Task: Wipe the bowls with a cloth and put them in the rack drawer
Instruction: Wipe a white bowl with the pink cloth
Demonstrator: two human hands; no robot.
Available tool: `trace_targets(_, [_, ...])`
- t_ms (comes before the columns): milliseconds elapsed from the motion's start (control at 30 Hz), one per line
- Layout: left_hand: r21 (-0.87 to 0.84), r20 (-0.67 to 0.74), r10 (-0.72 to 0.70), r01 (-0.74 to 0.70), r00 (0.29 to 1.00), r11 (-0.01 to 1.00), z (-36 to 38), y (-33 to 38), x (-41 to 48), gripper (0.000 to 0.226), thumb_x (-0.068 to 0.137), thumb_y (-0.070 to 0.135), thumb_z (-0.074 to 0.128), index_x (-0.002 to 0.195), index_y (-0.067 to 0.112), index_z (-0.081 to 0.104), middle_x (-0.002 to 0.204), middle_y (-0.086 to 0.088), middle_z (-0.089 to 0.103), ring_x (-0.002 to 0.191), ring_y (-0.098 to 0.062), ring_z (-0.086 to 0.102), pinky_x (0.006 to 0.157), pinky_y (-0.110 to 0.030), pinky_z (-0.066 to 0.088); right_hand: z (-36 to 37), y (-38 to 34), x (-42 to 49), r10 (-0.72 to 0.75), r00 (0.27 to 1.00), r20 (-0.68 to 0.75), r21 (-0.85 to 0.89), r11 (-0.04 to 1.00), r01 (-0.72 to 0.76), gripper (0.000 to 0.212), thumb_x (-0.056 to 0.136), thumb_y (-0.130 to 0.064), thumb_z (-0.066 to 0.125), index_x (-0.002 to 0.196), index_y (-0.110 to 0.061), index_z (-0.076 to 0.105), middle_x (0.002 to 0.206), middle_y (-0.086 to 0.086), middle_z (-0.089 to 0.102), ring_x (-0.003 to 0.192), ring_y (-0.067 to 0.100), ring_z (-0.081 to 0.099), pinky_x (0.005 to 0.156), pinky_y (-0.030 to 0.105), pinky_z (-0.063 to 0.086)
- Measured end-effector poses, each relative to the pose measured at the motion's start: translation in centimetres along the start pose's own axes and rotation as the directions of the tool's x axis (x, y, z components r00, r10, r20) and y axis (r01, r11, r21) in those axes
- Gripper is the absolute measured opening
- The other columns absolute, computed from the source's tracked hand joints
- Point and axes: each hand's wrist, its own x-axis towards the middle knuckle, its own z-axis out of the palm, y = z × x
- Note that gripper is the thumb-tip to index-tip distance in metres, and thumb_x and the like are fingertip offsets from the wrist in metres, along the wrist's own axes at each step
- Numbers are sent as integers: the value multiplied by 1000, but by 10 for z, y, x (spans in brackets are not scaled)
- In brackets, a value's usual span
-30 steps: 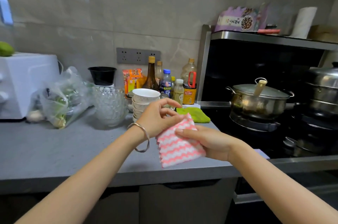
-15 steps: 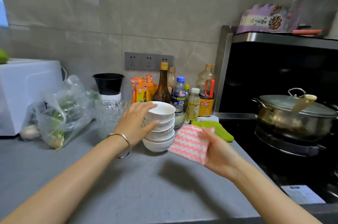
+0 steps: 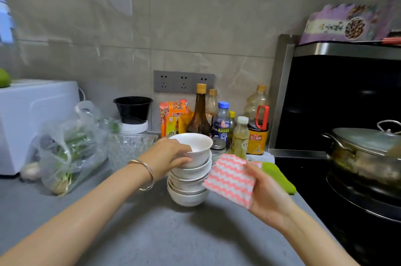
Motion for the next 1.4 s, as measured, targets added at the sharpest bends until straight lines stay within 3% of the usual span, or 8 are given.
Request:
trace_targets(167, [-362,-267,-56,-46,962,931,-30,3,-12,26,94,40,53,97,17,65,92,3,66,82,-10,57,72,-27,41,9,0,-14,-74,997,-5,13,997,74,40,101,-24,36,123,1,59,117,25,65,100,39,66,67,51,59])
trace_targets(467, [-833,-168,-146,-62,975,549,-32,53,-80,35,87,43,55,109,18,65,103,-5,69,92,-14,64,78,-24,50,35,15,-46,-304,951,-46,-92,950,299,39,100,-32,37,127,-11,57,124,11,65,118,25,60,103,46,44])
trace_targets(700, [-976,-133,-294,-74,947,203,-13,94,-110,23,88,24,52,106,15,63,89,12,73,83,4,64,68,-11,48,67,56,-87,-560,819,129,-641,583,500,45,81,-57,45,107,-34,72,112,-3,69,112,6,57,97,26,46])
trace_targets(800, [-979,-166,-348,-113,923,168,-9,106,-116,21,93,25,56,109,13,65,93,10,74,86,0,66,71,-12,48,69,69,-97,-565,779,270,-734,403,547,36,92,-68,33,115,-57,59,110,-38,60,97,-19,51,86,11,41])
trace_targets(967, [-992,-104,-594,-41,798,118,-2,117,-120,53,81,55,35,94,19,71,89,3,76,84,-5,69,70,-14,52,53,74,-91,-512,794,328,-748,372,550,62,75,-86,32,120,-54,58,130,-32,53,126,-10,44,104,20,37])
trace_targets(1100, [-992,-92,-658,-9,747,129,2,126,-119,59,82,56,33,88,13,72,78,1,75,76,-9,71,65,-18,54,49,70,-86,-628,599,497,-852,-219,476,44,88,-62,44,127,-42,52,131,-29,49,126,-6,41,106,37,37])
trace_targets(1300, [-942,-244,-674,-6,697,336,10,135,-126,58,93,60,31,64,30,71,57,7,67,56,-2,60,52,-21,45,51,104,-85,-585,478,655,-750,-428,504,45,100,-49,28,143,-38,38,152,-12,35,144,4,21,117,30,20])
trace_targets(1400, [-944,-257,-709,-13,656,330,6,138,-129,66,91,63,28,59,20,68,53,1,64,53,-8,58,50,-27,44,52,105,-83,-676,546,495,-784,-78,615,39,100,-39,32,134,-35,52,144,-23,44,139,-1,30,113,26,30])
